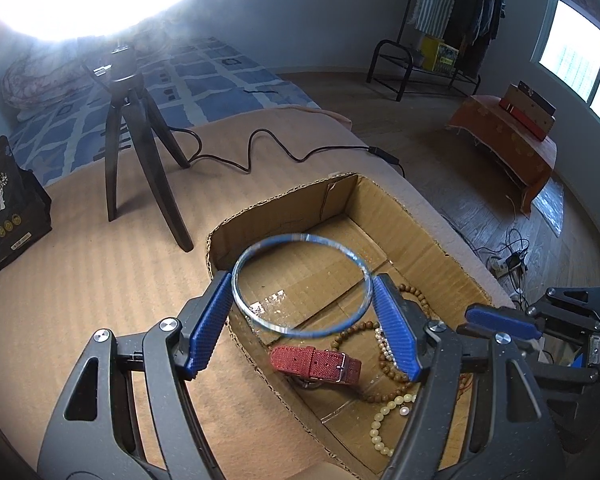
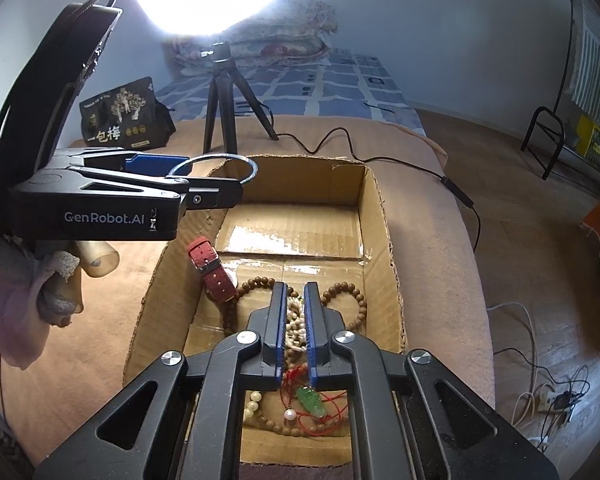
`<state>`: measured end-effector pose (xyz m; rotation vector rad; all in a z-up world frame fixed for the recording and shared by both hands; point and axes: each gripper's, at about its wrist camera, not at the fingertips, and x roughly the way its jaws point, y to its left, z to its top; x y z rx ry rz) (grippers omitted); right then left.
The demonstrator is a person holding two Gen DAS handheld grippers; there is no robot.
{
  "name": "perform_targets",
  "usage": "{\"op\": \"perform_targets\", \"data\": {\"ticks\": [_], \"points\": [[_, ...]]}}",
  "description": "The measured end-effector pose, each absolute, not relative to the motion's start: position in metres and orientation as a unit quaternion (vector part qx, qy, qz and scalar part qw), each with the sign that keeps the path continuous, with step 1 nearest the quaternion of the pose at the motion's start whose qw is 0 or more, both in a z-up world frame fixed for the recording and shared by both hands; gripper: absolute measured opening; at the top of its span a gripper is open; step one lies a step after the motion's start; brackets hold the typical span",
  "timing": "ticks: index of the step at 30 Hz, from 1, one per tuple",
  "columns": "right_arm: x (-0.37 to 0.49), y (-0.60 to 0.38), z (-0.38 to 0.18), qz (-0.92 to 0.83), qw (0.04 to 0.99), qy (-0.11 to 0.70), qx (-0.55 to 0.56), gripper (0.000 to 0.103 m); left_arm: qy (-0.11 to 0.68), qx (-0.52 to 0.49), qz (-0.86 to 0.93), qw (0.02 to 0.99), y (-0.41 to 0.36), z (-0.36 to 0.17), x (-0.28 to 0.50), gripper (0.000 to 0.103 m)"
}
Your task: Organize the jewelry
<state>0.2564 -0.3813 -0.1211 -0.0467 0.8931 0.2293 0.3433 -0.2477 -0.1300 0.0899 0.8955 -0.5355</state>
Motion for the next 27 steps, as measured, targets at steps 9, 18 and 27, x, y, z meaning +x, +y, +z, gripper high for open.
{"op": "perform_targets", "data": {"ticks": [9,18,27], "points": [[0.252,-0.379,-0.121,0.111,0.893,0.435,-0.021,0.024,0.426,0.044,-0.255,0.867,-0.246,-0.128,0.341,0.073],[0.244,-0.378,-0.11,0.108,0.899,0.425,-0.019,0.037,0.415,0.04,-0.249,0.874,-0.235,-0.111,0.333,0.073],[0.228,-0.368,-0.088,0.11,0.904,0.413,-0.023,0.037,0.396,0.041,-0.243,0.885,-0.219,-0.082,0.314,0.073]]}}
